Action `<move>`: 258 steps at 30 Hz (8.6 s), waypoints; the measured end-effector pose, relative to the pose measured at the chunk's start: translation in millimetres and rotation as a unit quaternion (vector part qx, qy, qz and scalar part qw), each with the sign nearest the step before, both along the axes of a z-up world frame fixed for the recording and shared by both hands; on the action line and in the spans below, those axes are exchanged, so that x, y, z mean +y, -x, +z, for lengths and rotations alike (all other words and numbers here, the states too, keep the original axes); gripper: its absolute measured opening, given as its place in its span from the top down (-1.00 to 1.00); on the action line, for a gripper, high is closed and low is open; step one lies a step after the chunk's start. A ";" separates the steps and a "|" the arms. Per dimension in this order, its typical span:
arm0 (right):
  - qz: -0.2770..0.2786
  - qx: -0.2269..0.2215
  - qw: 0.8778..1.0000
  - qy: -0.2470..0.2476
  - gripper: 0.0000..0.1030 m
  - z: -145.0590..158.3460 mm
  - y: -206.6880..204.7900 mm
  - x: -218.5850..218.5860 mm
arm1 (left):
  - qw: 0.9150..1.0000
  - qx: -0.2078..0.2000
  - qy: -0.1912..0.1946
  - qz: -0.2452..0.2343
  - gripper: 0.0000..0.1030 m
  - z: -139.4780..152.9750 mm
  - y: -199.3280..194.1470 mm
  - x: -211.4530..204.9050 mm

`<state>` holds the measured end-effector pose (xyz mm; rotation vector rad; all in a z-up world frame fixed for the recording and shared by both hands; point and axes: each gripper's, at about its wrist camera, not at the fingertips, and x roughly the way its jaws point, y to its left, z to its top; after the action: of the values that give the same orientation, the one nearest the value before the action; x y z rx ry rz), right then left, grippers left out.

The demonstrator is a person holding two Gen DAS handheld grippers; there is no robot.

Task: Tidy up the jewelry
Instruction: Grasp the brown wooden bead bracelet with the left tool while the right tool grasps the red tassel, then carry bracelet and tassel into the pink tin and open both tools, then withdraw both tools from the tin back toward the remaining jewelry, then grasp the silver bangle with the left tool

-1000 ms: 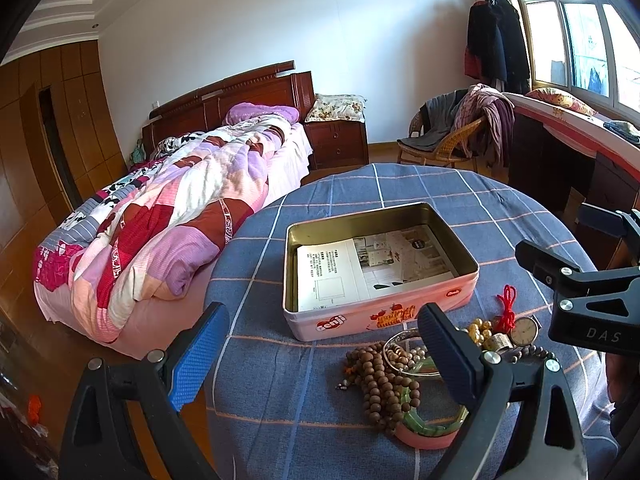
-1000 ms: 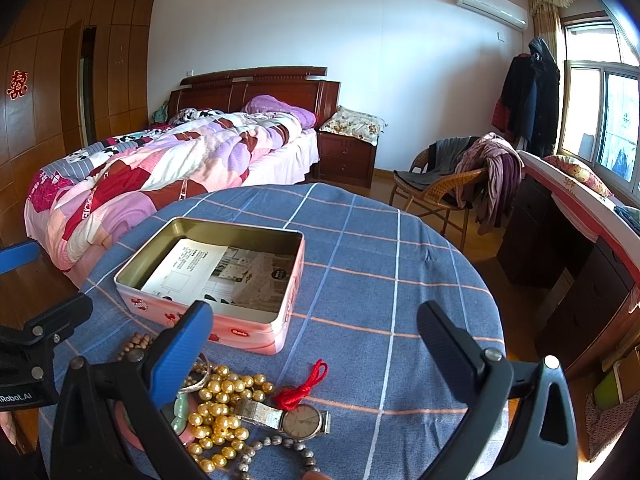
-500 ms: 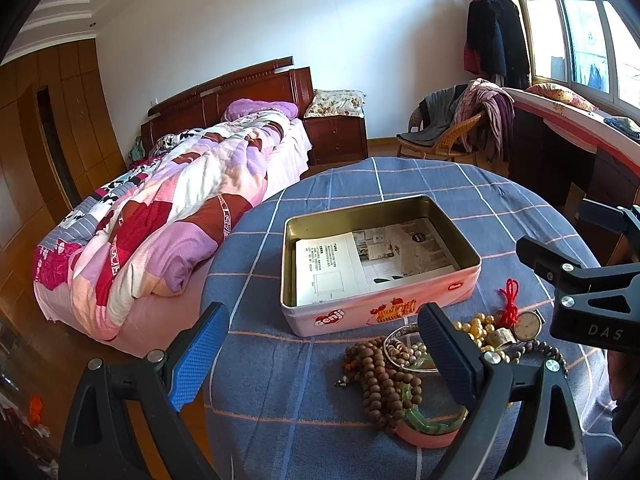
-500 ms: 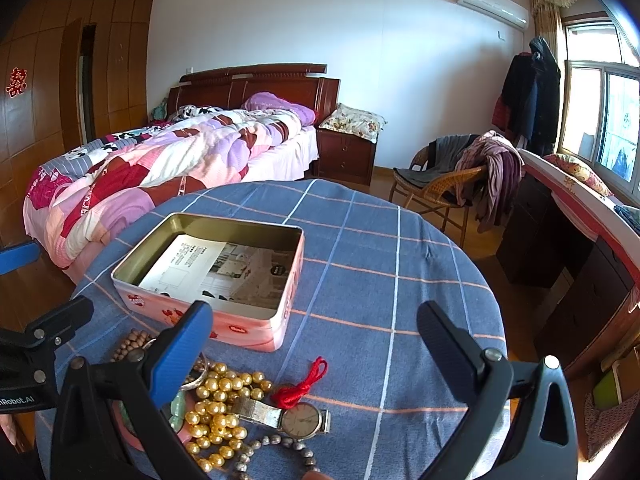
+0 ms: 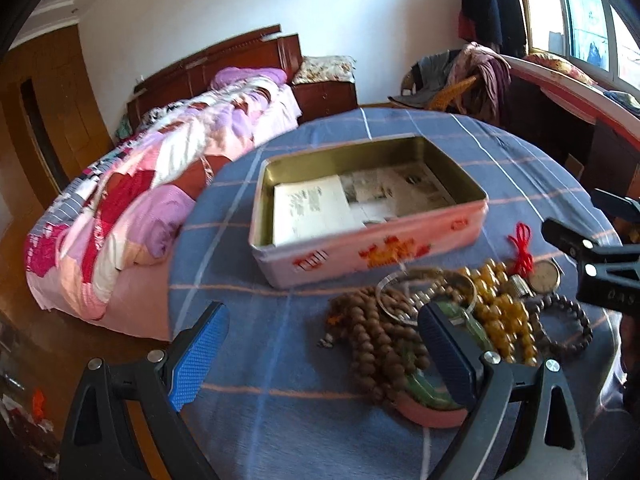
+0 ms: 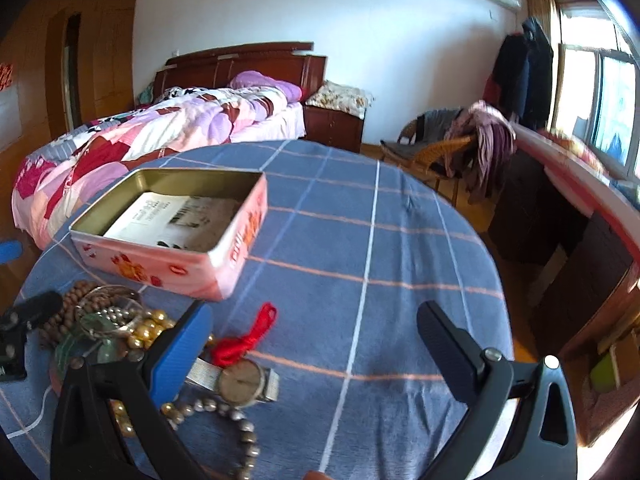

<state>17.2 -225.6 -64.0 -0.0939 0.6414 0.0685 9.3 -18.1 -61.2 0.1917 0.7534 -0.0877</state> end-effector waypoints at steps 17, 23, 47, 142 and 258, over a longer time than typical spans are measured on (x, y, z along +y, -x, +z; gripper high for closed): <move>0.012 0.007 1.000 0.019 -1.00 0.3 1.5 14.4 | 0.995 0.059 0.070 -0.039 0.26 -23.9 -8.5 1.7; 0.005 0.006 1.000 0.016 -1.00 1.5 -0.8 8.0 | 0.995 0.034 0.081 -0.040 0.56 -10.3 -6.5 16.3; 0.067 0.112 0.990 -0.047 -0.25 -11.5 -24.0 12.3 | 0.994 -0.051 0.081 -0.046 0.56 31.6 -1.2 19.2; 0.171 0.084 0.982 0.000 0.67 25.7 -140.6 78.4 | 0.998 -0.047 0.006 -0.047 0.46 19.7 -133.4 15.5; 0.084 0.070 0.993 -0.035 -0.42 -7.8 -12.6 -12.3 | 0.993 -0.036 0.095 -0.061 0.97 22.7 -15.4 23.0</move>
<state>29.7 -237.8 -71.8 -0.0745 0.7697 0.2612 24.7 4.9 -38.5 0.0587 0.6577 -0.2664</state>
